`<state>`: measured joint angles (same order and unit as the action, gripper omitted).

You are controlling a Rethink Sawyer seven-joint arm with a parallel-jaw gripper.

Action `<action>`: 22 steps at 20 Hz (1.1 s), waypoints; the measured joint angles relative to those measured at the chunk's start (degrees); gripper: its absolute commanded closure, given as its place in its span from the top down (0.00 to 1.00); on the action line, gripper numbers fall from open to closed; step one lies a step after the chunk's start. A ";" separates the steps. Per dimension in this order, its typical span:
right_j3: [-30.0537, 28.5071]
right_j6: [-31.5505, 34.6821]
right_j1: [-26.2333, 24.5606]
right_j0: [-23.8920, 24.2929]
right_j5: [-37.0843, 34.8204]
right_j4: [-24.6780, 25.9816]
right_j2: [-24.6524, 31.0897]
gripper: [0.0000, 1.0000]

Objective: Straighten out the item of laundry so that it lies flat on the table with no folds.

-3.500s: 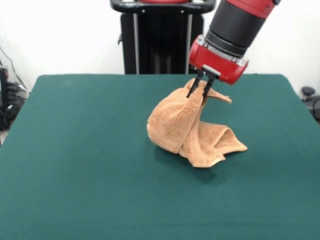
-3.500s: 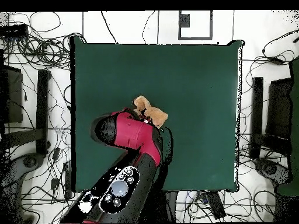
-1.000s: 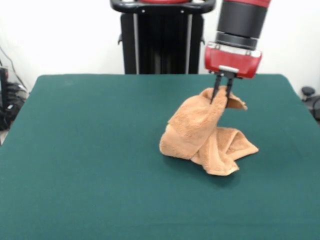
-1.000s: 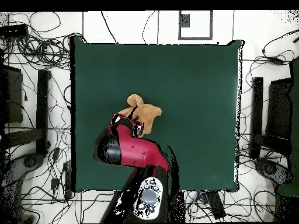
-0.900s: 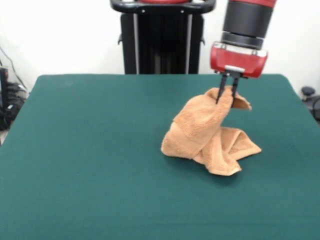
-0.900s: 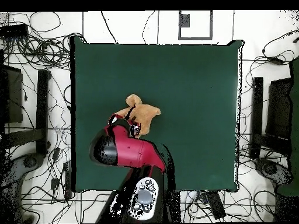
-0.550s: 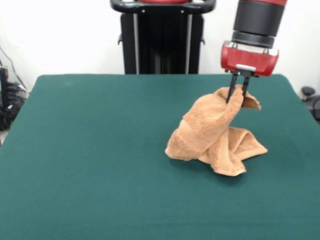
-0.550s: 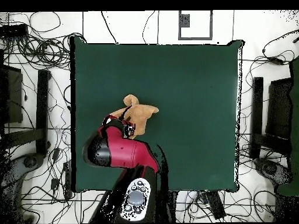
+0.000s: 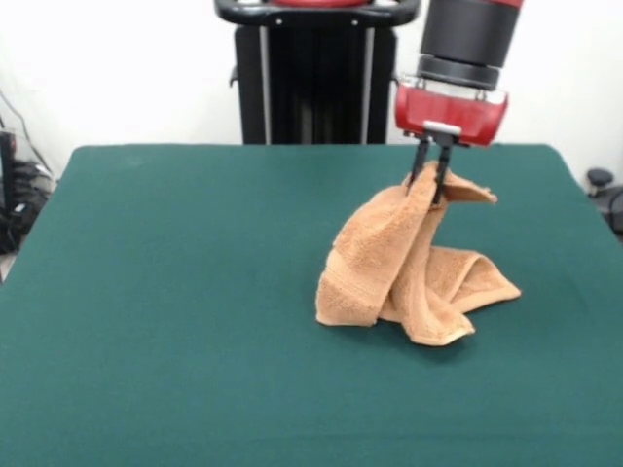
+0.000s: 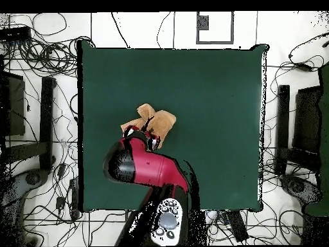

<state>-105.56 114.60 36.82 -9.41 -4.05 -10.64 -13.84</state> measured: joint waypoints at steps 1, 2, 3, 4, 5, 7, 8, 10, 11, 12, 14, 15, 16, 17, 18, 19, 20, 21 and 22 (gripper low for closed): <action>-0.37 0.00 0.38 0.28 0.01 -0.01 0.03 0.00; -1.06 0.01 1.04 0.73 0.00 -0.01 0.07 0.00; -1.64 0.01 1.65 0.98 0.01 -0.01 0.02 0.00; -1.98 0.01 2.00 1.02 0.00 0.00 -0.04 0.00; -2.34 0.01 2.40 0.93 0.00 0.01 -0.20 0.00; -2.77 0.01 3.14 0.19 -0.04 0.01 -0.78 0.00; -2.79 0.01 3.31 -0.24 -0.13 0.00 -1.01 0.00; -2.79 0.01 3.83 -1.58 -0.67 0.01 -1.53 0.00; -2.79 0.01 4.07 -2.16 -0.95 0.01 -1.72 0.00; -2.79 0.01 4.45 -3.01 -1.44 0.01 -1.86 0.00; -2.80 0.01 4.64 -3.42 -1.71 0.02 -1.85 0.00; -2.83 0.01 4.77 -3.31 -1.74 0.03 -1.74 0.00; -2.87 0.01 4.89 -3.21 -1.76 0.03 -1.63 0.00; -2.90 0.01 5.01 -3.11 -1.78 0.04 -1.53 0.00; -3.06 0.01 5.36 -2.03 -1.78 0.04 -0.83 0.00; -3.18 0.01 5.54 -1.26 -1.78 0.04 -0.42 0.00; -3.21 0.01 5.56 -1.10 -1.78 0.02 -0.35 0.00; -3.35 0.01 5.69 -0.19 -1.78 0.06 0.07 0.00; -3.65 0.01 5.85 1.79 -1.78 0.39 1.04 0.00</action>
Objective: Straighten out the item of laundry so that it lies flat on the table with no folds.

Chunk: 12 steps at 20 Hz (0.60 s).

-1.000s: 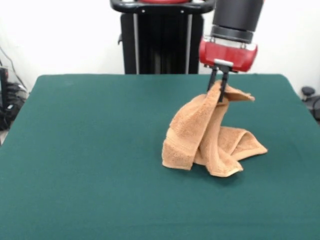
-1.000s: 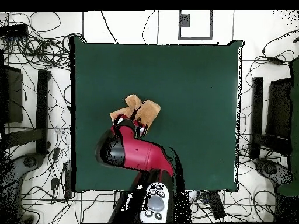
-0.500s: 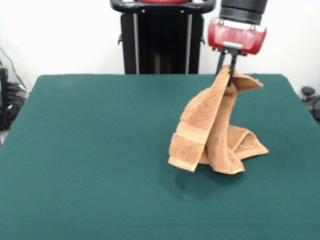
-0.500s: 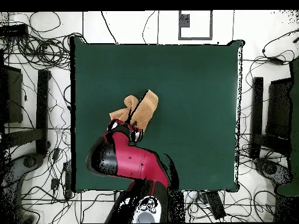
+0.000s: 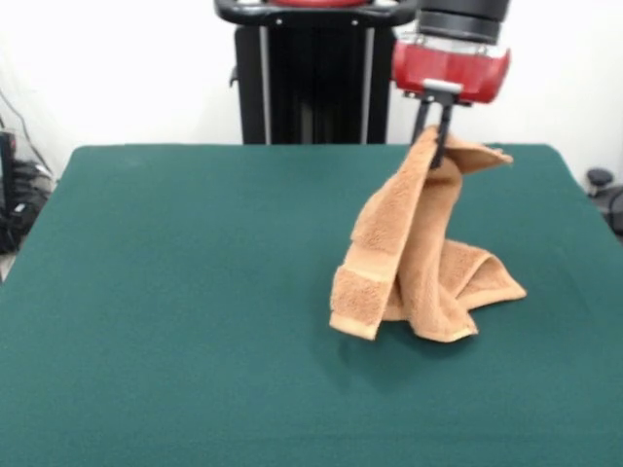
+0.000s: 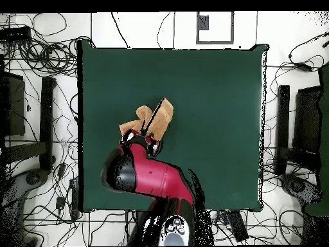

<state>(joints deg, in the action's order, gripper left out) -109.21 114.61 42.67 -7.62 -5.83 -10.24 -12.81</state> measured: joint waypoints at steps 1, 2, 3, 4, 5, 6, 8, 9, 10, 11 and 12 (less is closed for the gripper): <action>-0.27 0.00 0.12 1.52 0.00 0.42 0.76 0.00; -0.51 0.00 0.26 2.68 0.00 0.79 1.45 0.00; -0.76 0.00 0.39 3.79 0.01 1.26 2.17 0.00; -1.00 0.00 0.52 4.90 0.01 1.73 2.89 0.00; -1.41 0.00 0.71 6.63 0.01 2.65 4.05 0.00; -1.81 0.00 0.89 8.37 0.00 3.57 5.21 0.00; -2.72 0.00 0.96 12.65 0.02 6.25 8.17 0.00; -2.99 0.00 0.93 13.82 0.02 7.08 9.00 0.00; -3.26 0.00 0.90 14.99 0.02 7.90 9.83 0.00; -3.54 0.00 0.85 16.23 0.01 8.84 10.72 0.00; -3.88 0.00 0.80 17.71 0.02 10.06 11.82 0.00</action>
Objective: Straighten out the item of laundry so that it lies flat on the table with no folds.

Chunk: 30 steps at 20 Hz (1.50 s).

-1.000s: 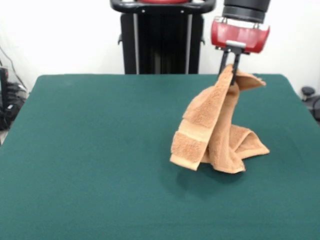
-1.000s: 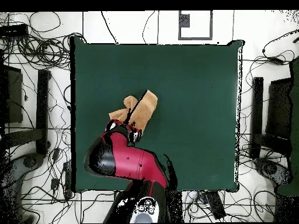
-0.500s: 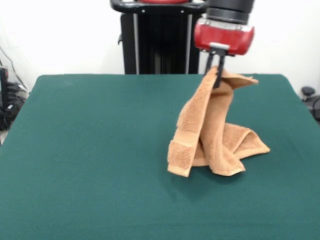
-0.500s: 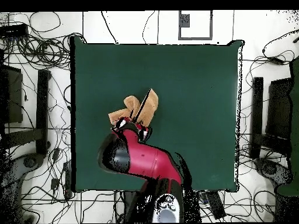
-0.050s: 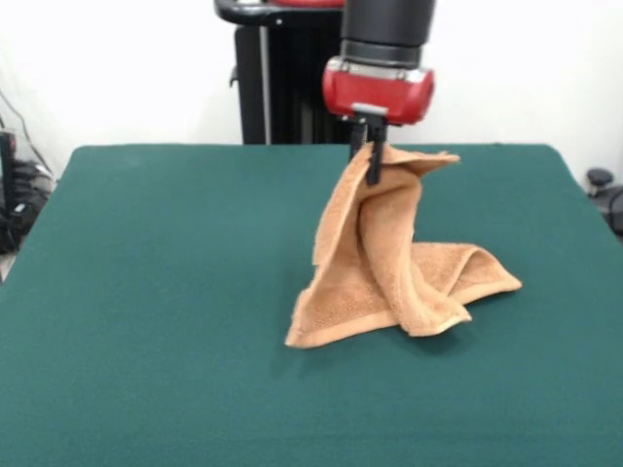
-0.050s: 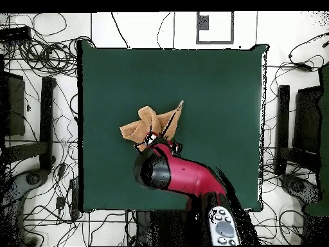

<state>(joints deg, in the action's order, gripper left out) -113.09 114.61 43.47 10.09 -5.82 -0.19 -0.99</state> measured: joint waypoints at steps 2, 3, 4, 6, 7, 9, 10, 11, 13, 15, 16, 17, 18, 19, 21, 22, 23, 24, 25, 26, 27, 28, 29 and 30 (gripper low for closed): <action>-0.73 0.00 -0.06 2.85 0.01 2.55 2.24 0.00; -1.12 0.00 -0.07 4.23 0.02 3.88 3.37 0.00; -1.21 0.00 -0.06 4.54 0.01 4.23 3.67 0.00; -1.63 0.00 -0.11 6.33 0.02 6.40 5.68 0.00; -1.69 0.00 -0.13 6.69 0.02 6.89 6.11 0.00; -1.87 0.00 -0.12 7.96 0.02 8.50 7.76 0.00; -1.96 0.00 -0.14 8.66 0.01 9.40 8.73 0.00; -2.02 0.00 -0.13 9.10 0.01 9.89 9.30 0.00; -2.33 0.00 -0.13 10.83 0.01 11.58 11.40 0.00; -2.59 0.00 -0.15 12.02 0.01 12.61 12.76 0.00; -2.65 0.00 -0.16 12.33 0.02 12.85 13.09 0.00; -3.08 -0.01 -0.16 14.11 0.02 14.11 14.88 0.00; -3.28 -0.01 -0.20 14.86 0.02 14.62 15.61 0.00; -3.49 -0.01 -0.30 15.78 0.02 15.18 16.43 0.00; -3.85 -0.01 -0.50 17.44 0.01 16.21 17.83 0.00; -3.96 -0.01 -0.59 17.96 0.02 16.53 18.27 0.00; -4.26 -0.01 -0.99 19.32 0.02 17.47 19.32 0.00; -4.34 -0.01 -1.16 19.71 0.02 17.72 19.60 0.00; -4.53 -0.01 -1.46 20.35 0.02 18.30 19.96 0.00; -4.71 -0.01 -1.75 20.99 0.02 18.87 20.32 0.00; -4.79 -0.01 -1.83 21.19 0.02 19.13 20.40 0.00; -4.88 -0.01 -1.91 21.39 0.02 19.39 20.48 0.00; -5.00 -0.01 -2.02 21.66 0.02 19.83 20.58 0.00; -5.18 -0.01 -2.24 21.98 0.02 20.36 20.69 0.00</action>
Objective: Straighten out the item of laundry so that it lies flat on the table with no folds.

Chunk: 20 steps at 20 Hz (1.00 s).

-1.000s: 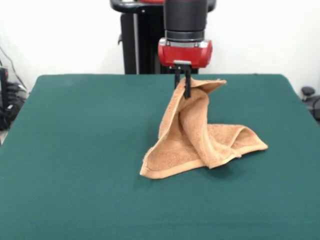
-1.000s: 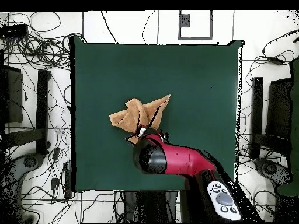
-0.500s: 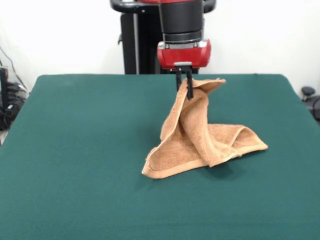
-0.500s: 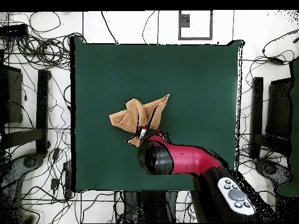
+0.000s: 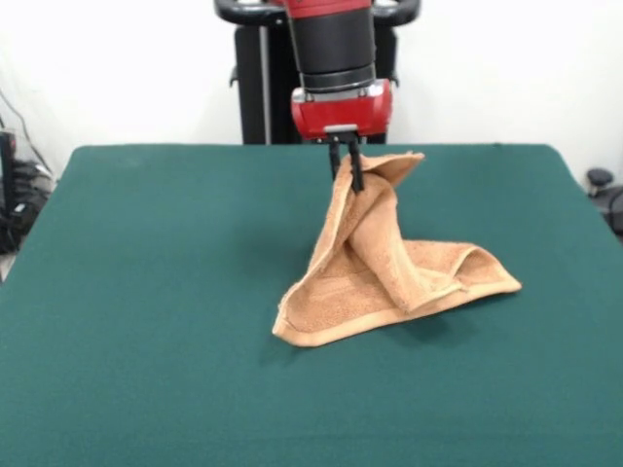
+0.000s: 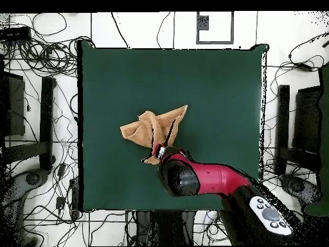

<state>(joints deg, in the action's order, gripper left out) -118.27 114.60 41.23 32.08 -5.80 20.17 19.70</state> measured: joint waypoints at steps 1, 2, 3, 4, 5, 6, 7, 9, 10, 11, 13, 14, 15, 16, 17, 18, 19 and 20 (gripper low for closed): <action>-0.08 0.00 -0.17 0.19 0.00 0.33 0.08 0.00; -0.19 0.00 -0.42 0.51 0.00 0.89 0.28 0.00; -0.28 0.00 -0.58 0.82 0.00 1.38 0.57 0.00; -0.39 0.00 -0.67 1.24 0.00 1.94 1.03 0.00; -0.49 0.00 -0.68 1.66 0.00 2.39 1.45 0.00; -0.52 0.00 -0.67 1.87 0.00 2.61 1.61 0.00; -0.57 0.00 -0.67 2.15 0.01 2.91 1.80 0.00; -0.66 0.00 -0.67 3.15 0.00 3.99 2.26 0.00; -0.69 0.00 -0.67 3.39 0.00 4.21 2.38 0.00; -0.74 0.00 -0.68 3.72 -0.01 4.45 2.57 0.00; -0.89 0.00 -0.68 4.59 0.00 4.83 3.09 0.00; -1.00 0.00 -0.67 5.25 -0.01 4.99 3.44 0.00; -1.08 0.00 -0.67 5.64 -0.01 5.07 3.62 0.00; -1.17 0.00 -0.68 6.13 -0.01 5.18 3.88 0.00; -1.28 0.00 -0.68 6.74 -0.01 5.37 4.37 0.00; -1.39 0.00 -0.68 7.34 -0.01 5.56 4.86 0.00; -1.48 0.00 -0.68 7.74 -0.01 5.74 5.22 0.00; -1.52 0.00 -0.68 8.03 -0.01 5.87 5.43 0.00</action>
<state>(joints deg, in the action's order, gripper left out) -119.79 114.60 40.56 40.10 -5.81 26.04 25.13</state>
